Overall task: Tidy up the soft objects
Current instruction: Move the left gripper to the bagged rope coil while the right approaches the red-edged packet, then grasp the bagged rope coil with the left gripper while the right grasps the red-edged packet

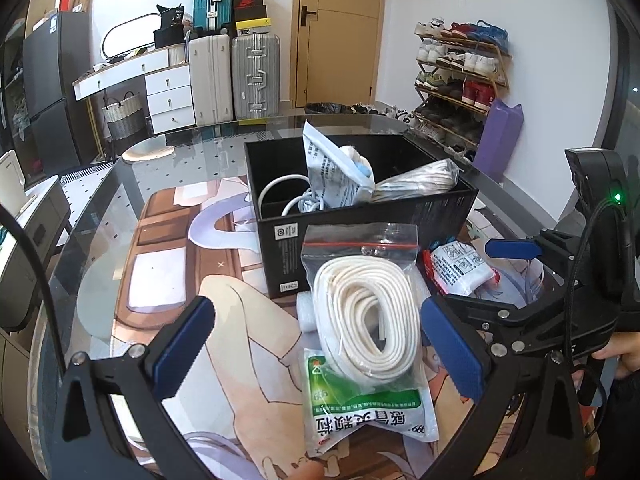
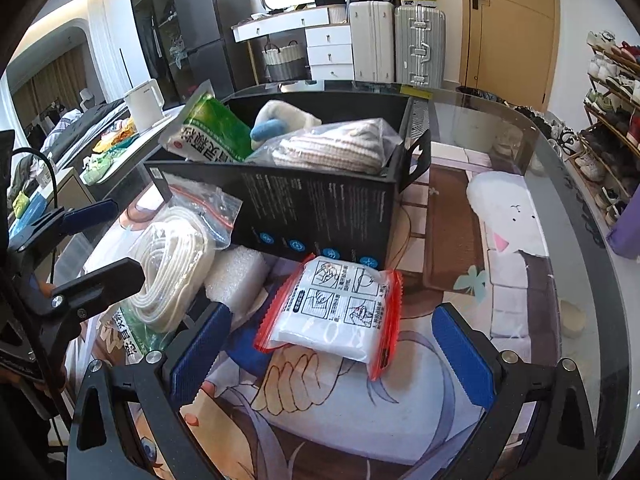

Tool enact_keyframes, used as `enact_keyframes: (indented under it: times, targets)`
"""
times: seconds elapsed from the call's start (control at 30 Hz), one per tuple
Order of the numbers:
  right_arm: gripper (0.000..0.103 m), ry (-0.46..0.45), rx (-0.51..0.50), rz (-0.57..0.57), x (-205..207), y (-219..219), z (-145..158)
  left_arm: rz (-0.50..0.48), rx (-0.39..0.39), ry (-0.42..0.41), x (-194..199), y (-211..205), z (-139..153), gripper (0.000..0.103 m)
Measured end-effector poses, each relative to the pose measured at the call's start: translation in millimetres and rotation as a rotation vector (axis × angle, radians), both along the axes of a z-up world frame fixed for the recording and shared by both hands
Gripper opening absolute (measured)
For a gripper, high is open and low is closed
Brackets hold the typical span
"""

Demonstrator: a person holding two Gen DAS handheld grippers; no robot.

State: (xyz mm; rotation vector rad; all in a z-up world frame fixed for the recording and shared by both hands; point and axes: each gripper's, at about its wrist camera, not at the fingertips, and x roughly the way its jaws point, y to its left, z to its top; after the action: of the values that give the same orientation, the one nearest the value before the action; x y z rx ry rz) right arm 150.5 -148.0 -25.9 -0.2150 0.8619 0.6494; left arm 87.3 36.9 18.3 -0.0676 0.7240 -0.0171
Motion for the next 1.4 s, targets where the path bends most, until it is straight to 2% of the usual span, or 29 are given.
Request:
enact_keyframes:
  times: [0.67,1.27,1.4]
  targets:
    - [0.102,0.001,-0.104,-0.040,3.7,8.6,-20.8,-0.010,0.007,0.037,4.3,-5.2,-7.3,0.103]
    - [0.102,0.022,-0.112,-0.049,5.9,-2.9,-21.8,-0.029,-0.014,0.087,10.0,-10.2,-18.0,0.103]
    - [0.102,0.014,-0.109,-0.051,4.4,-2.4,-21.6,-0.033,-0.015,0.078,8.7,-10.9,-17.6,0.103]
